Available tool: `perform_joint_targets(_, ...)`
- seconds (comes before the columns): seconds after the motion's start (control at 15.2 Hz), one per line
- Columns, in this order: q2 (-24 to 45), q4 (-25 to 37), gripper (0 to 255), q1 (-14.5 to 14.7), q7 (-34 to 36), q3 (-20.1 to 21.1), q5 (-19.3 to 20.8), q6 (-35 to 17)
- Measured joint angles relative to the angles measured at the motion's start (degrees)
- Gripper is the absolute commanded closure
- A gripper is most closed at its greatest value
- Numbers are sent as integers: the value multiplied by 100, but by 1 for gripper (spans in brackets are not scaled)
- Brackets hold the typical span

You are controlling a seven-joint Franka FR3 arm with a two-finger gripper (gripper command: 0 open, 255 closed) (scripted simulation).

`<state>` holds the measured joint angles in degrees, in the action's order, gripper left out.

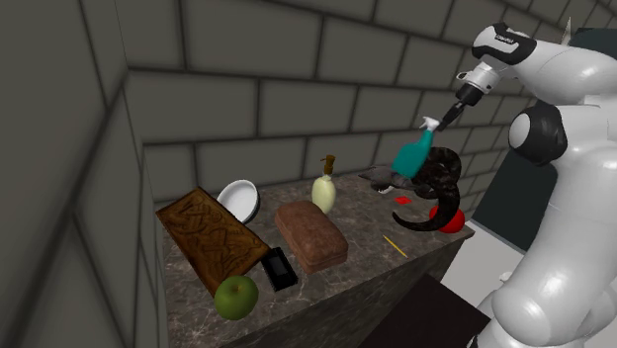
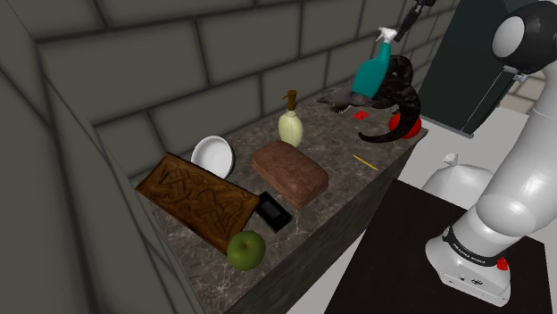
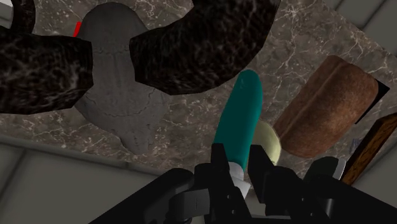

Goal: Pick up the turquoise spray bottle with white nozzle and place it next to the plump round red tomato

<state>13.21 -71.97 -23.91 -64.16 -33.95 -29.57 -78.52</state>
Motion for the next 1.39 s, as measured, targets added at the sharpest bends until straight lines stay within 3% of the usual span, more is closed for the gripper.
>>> perform_joint_targets(1.39,-433,-2117,255,347,-480,68,263,-1694)
